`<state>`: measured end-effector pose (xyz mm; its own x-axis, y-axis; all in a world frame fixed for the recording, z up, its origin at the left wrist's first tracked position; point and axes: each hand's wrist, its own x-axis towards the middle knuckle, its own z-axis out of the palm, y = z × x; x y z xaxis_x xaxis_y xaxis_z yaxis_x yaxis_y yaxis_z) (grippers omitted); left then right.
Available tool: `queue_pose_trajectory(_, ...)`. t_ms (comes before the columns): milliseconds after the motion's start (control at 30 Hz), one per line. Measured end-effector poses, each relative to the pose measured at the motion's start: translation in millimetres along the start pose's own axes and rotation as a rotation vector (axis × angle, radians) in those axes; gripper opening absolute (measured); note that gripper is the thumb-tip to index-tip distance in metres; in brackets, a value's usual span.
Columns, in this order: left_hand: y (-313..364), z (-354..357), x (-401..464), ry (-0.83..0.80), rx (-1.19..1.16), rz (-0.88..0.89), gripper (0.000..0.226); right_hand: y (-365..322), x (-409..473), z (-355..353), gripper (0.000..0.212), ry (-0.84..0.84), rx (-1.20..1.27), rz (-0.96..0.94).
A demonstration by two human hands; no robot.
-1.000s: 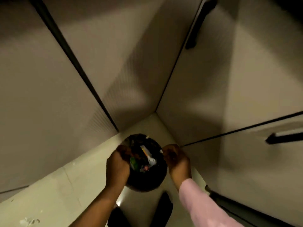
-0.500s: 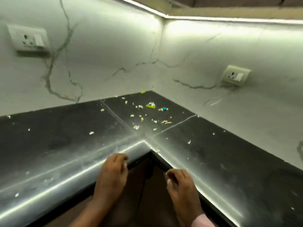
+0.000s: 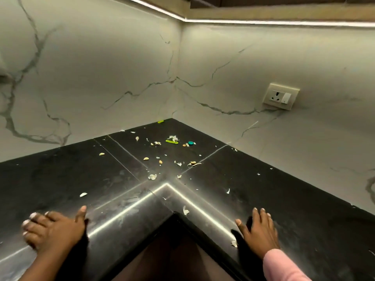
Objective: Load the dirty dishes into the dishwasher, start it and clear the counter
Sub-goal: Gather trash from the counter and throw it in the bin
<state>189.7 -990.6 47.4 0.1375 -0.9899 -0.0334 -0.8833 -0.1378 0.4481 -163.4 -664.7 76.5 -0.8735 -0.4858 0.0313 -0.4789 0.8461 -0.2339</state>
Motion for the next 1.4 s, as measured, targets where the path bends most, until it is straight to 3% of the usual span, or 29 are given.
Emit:
queue_pose_trajectory(200,103.5,56.6,24.2,-0.095,0.142,0.427,0.084,-64.6,87.7,40.6,0.083,-0.097,-0.056,-0.123)
queue_pose_trajectory(300,169.6,92.4,18.8,-0.133,0.098,0.698,0.083,-117.7,128.3,58.6,0.122,-0.075,-0.049,-0.264)
queue_pose_trajectory(400,221.2,114.0,13.9,-0.239,-0.020,0.878,0.087,-171.4,159.8,71.5,0.120,-0.126,-0.005,-0.419)
queue_pose_trajectory(500,234.7,116.7,48.9,-0.106,-0.112,0.858,0.070,-206.4,187.5,74.2,0.119,-0.250,0.064,-0.590)
queue_pose_trajectory(600,225.8,103.0,110.0,0.099,0.001,0.566,0.067,-205.9,239.3,65.3,0.097,-0.171,0.120,-0.542)
queue_pose_trajectory(667,214.0,89.0,144.1,0.065,0.082,0.345,0.077,-194.9,282.5,59.8,0.076,-0.127,0.075,-0.460)
queue_pose_trajectory(733,205.1,87.7,165.6,-0.021,0.126,0.219,0.085,-190.2,330.0,59.3,0.071,-0.156,0.073,-0.414)
queue_pose_trajectory(933,200.7,103.5,168.7,0.076,0.170,0.383,0.078,-223.7,433.4,82.9,0.066,-0.226,0.007,-0.449)
queue_pose_trajectory(1000,196.9,103.8,176.3,0.061,0.138,0.391,0.076,-260.8,441.9,99.3,0.066,-0.215,-0.055,-0.547)
queue_pose_trajectory(1133,197.6,101.3,172.1,0.027,0.013,0.487,0.060,-318.8,416.8,112.4,0.097,-0.274,-0.006,-0.852)
queue_pose_trajectory(1200,198.5,99.9,166.7,0.041,-0.082,0.565,0.048,-336.6,408.2,112.0,0.088,-0.391,0.161,-0.965)
queue_pose_trajectory(1300,195.6,101.0,172.4,0.087,-0.196,0.622,0.034,-367.7,430.8,111.8,0.078,-0.342,0.359,-0.928)
queue_pose_trajectory(1400,193.3,103.6,180.6,0.084,-0.248,0.685,0.044,-396.4,481.4,117.4,0.064,-0.262,0.301,-0.772)
